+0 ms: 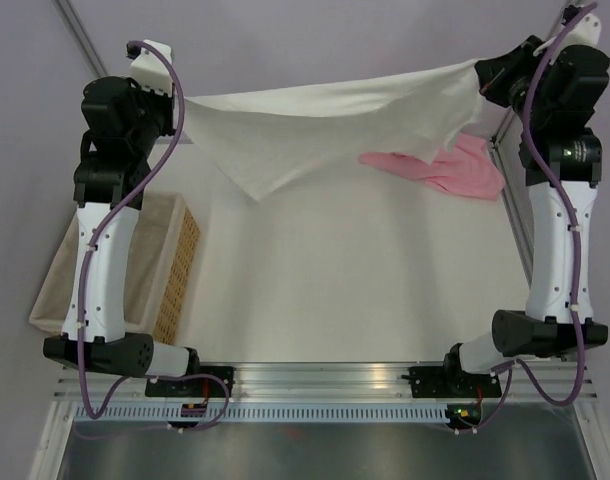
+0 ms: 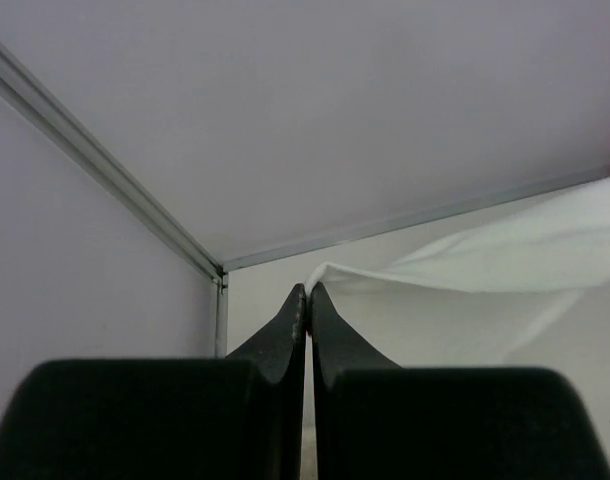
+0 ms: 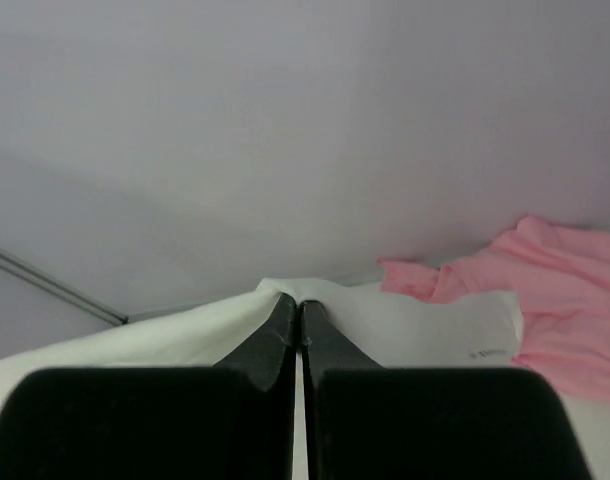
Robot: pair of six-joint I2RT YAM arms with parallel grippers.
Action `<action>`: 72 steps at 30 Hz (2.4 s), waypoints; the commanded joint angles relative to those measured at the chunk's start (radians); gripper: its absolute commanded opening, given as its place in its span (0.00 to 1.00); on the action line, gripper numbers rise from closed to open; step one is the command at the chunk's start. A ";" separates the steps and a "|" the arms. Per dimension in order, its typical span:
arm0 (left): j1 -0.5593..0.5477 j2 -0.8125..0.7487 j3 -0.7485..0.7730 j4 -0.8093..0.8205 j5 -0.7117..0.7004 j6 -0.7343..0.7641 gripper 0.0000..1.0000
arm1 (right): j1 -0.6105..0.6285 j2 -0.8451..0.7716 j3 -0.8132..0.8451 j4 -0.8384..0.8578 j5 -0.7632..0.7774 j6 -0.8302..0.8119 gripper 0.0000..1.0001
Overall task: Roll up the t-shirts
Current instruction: Flatten the tshirt, then fold the tshirt
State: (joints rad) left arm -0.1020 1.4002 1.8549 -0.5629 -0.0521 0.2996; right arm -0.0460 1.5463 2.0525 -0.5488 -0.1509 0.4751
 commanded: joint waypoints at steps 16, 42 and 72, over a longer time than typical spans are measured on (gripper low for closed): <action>0.004 -0.213 -0.816 0.213 0.245 0.128 0.02 | -0.064 -0.567 -1.213 0.262 -0.062 0.057 0.00; 0.004 -0.222 -1.224 0.285 0.356 0.185 0.02 | -0.074 -0.427 -1.403 0.175 0.125 0.020 0.71; 0.004 -0.365 -1.114 -0.070 0.359 0.167 0.02 | -0.025 -0.998 -1.474 -0.216 0.112 0.280 0.00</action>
State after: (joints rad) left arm -0.1020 1.0775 0.6621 -0.5079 0.2836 0.4583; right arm -0.0715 0.6491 0.4675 -0.6411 -0.0895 0.7120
